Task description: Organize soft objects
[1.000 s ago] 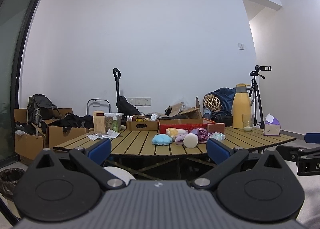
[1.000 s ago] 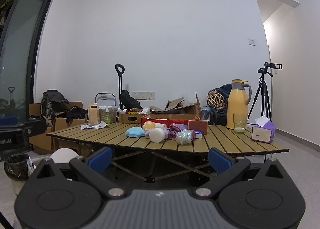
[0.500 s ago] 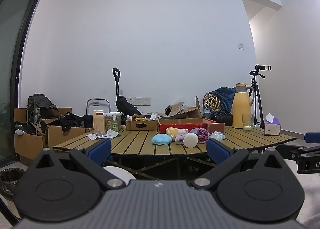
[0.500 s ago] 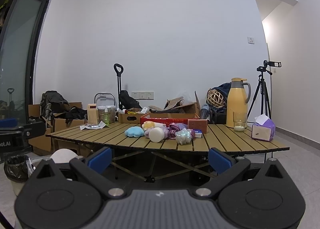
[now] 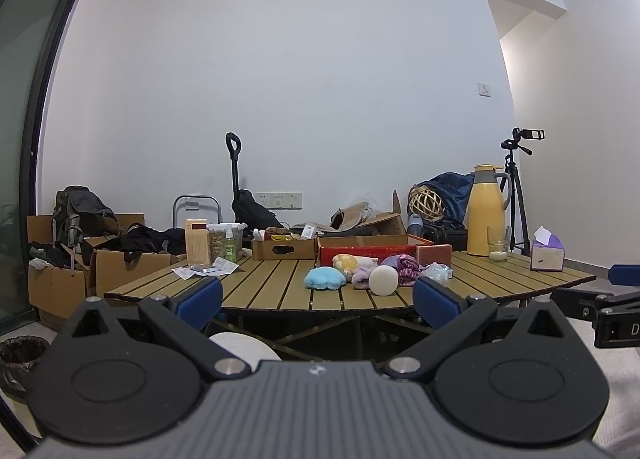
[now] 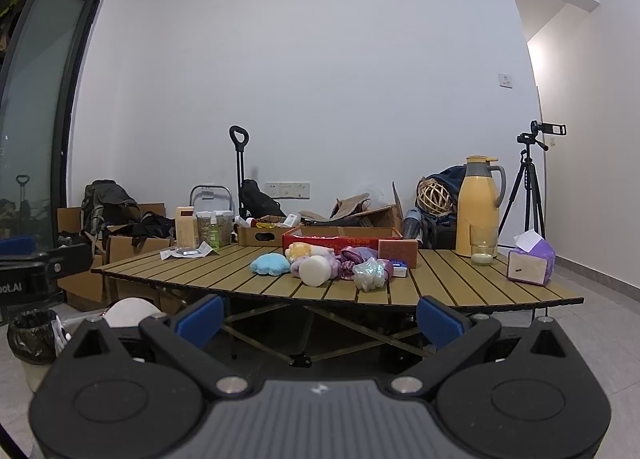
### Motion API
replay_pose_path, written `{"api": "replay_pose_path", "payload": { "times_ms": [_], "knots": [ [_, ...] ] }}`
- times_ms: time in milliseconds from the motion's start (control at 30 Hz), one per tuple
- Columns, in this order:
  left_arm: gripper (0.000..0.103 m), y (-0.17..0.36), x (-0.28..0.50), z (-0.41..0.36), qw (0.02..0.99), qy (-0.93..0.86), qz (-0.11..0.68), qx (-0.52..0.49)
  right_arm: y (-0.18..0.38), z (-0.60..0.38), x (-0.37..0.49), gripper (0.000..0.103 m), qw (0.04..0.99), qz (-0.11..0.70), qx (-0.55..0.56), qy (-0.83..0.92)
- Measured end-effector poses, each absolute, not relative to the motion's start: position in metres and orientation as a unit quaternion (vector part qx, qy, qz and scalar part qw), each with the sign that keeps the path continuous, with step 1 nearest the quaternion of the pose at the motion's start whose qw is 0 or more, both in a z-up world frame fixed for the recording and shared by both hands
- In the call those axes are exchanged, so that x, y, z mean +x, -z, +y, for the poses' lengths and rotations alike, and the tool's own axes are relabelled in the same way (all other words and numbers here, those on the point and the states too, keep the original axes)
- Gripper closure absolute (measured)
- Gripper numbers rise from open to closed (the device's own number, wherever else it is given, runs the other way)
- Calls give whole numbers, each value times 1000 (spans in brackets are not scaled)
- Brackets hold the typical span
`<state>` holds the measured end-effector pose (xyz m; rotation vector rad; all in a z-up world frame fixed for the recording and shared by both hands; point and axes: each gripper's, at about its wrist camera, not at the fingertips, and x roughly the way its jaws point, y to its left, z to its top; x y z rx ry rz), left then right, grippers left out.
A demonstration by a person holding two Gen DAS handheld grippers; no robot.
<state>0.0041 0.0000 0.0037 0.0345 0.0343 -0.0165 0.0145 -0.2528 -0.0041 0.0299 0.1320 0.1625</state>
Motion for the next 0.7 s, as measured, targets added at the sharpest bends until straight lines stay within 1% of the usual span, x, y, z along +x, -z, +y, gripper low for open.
{"api": "replay_pose_path", "payload": {
  "times_ms": [133, 267, 500, 700],
  "knots": [
    [0, -7, 19, 1, 1000, 7, 18, 17, 3, -254, 27, 0, 995, 63, 14, -80],
    [0, -12, 58, 0, 999, 8, 42, 19, -1, -257, 60, 0, 995, 71, 10, -75],
    [0, -18, 157, -2, 997, 13, 70, 20, 0, -272, 160, 0, 994, 98, 19, -54],
    [0, -5, 260, -14, 993, 38, 106, 21, 5, -280, 256, 0, 988, 131, 46, -66]
  ]
}}
